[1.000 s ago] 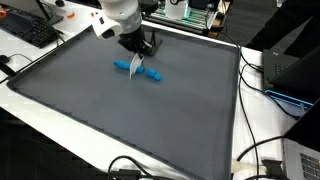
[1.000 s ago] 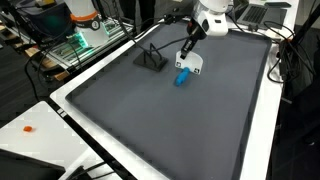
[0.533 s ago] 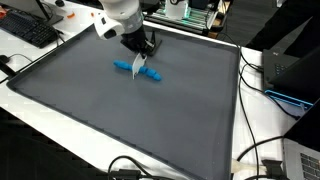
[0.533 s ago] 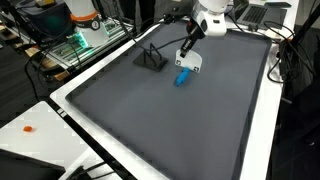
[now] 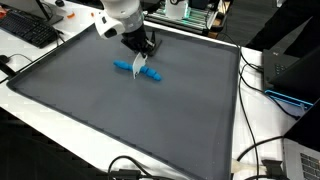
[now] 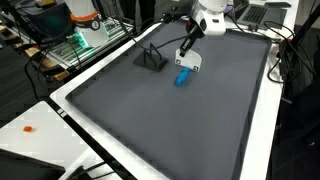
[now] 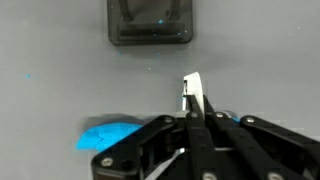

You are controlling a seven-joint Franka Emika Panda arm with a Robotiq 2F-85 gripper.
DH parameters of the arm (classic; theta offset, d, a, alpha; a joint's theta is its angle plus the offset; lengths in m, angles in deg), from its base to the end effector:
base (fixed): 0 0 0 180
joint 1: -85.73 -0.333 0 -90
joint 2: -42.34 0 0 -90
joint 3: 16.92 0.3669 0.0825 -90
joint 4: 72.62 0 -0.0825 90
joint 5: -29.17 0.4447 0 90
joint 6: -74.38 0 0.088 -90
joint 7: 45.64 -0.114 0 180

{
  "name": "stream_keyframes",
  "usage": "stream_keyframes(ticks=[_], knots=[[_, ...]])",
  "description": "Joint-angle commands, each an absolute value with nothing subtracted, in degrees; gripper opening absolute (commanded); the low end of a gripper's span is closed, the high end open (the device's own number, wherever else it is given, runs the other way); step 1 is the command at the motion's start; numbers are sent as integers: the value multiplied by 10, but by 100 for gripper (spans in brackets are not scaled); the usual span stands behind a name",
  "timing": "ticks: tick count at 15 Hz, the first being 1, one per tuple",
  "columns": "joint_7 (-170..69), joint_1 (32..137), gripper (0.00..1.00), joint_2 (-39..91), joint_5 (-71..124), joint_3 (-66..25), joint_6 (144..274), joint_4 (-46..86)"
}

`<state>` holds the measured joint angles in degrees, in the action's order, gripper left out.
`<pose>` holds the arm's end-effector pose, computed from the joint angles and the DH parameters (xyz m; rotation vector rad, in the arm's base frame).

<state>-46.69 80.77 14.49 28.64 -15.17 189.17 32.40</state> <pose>0.6703 0.0772 0.2412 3.0845 0.1586 -0.4906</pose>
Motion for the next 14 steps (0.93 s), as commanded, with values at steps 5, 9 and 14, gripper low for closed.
stream_keyframes(ticks=[5,9,14], knots=[[-471,810,1,174,270,-154,1879,332],[-474,812,1,182,259,-161,1878,326],[-471,820,1,176,246,-172,1877,310]])
